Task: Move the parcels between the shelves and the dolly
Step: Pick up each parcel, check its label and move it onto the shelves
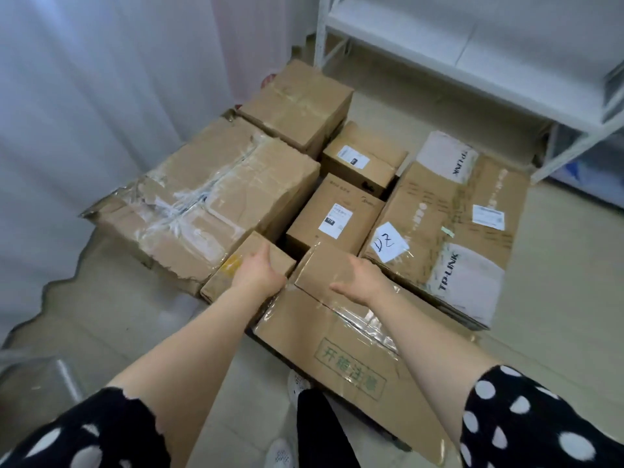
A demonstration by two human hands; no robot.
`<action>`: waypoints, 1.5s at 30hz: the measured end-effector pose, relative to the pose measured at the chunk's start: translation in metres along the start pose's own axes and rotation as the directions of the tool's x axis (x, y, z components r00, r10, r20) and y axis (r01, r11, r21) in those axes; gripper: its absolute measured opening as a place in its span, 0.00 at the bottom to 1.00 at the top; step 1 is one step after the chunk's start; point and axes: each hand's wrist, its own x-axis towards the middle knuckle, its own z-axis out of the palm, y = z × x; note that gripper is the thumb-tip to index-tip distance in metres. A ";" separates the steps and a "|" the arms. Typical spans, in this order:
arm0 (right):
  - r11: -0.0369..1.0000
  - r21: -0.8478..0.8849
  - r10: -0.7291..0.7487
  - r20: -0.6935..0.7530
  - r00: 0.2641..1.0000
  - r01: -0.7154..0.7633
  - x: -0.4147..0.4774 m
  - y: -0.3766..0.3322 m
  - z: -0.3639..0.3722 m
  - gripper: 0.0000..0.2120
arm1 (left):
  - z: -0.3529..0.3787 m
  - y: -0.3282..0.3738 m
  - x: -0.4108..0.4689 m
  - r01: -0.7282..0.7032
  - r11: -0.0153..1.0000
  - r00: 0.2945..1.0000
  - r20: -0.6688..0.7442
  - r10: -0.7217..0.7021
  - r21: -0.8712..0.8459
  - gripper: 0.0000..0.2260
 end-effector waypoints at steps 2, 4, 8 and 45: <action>1.000 -0.007 0.017 -0.048 0.999 -0.018 -0.039 0.019 -0.018 0.37 | 0.004 0.024 -0.027 -0.104 0.986 0.995 0.029 0.101 0.134 0.41; 0.998 -0.026 0.052 -0.084 0.995 -0.054 -0.079 0.042 -0.036 0.38 | 0.012 0.049 -0.053 -0.203 0.944 0.979 0.065 0.192 0.262 0.43; 0.990 -0.001 0.138 -0.189 0.972 -0.140 -0.149 0.098 -0.071 0.44 | 0.033 0.116 -0.101 -0.354 0.848 0.933 0.090 0.347 0.394 0.41; 0.796 0.451 0.601 -0.510 0.616 -0.403 -0.421 0.846 -0.351 0.35 | 0.488 0.867 -0.396 -0.746 0.105 0.433 0.359 0.827 0.658 0.34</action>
